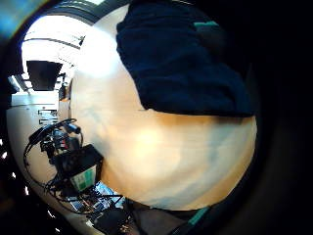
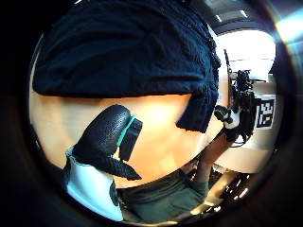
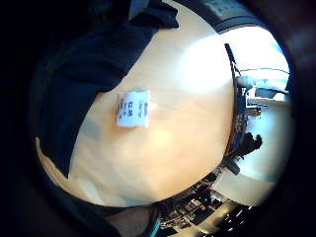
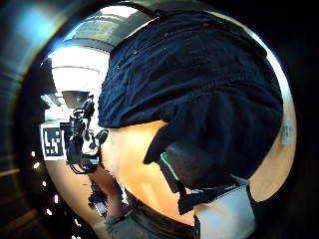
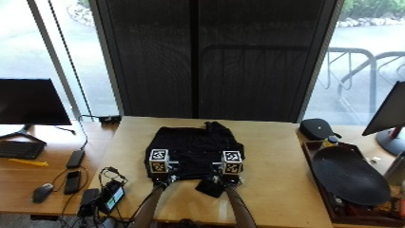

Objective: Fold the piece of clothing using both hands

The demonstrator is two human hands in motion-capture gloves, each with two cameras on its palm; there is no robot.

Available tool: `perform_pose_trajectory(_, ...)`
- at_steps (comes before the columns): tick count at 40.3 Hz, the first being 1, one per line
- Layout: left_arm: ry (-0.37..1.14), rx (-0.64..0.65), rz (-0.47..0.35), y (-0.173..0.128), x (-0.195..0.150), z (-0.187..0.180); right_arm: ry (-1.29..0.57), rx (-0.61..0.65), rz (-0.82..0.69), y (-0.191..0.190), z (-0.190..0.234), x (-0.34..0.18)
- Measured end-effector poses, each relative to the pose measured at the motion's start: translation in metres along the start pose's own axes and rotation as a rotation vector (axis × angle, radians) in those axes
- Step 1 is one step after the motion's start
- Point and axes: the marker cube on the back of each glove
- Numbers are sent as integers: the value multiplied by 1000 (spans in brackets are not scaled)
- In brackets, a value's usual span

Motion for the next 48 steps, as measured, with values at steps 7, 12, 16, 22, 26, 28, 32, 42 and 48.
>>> perform_pose_trajectory(7,-36,-69,19,-5,1,15,-189,-59,-211,-17,24,-12)
perform_pose_trajectory(12,-53,-114,21,-6,0,22,-117,-81,-145,-20,30,2)
perform_pose_trajectory(16,-55,-132,26,-8,0,26,-149,-74,-194,-23,34,0)
perform_pose_trajectory(22,-45,-130,67,-6,6,29,-138,-35,-178,-26,35,-1)
perform_pose_trajectory(26,-76,-104,78,-7,9,28,-272,-15,-347,-27,35,-20)
perform_pose_trajectory(28,-101,-61,73,-10,10,26,-313,4,-399,-27,33,-27)
perform_pose_trajectory(32,-142,60,72,-19,10,22,-147,21,-232,-25,30,-11)
perform_pose_trajectory(42,-169,401,117,-38,21,15,242,227,-85,-21,14,7)
perform_pose_trajectory(48,-140,376,85,-32,0,-3,261,354,-154,-27,-3,4)
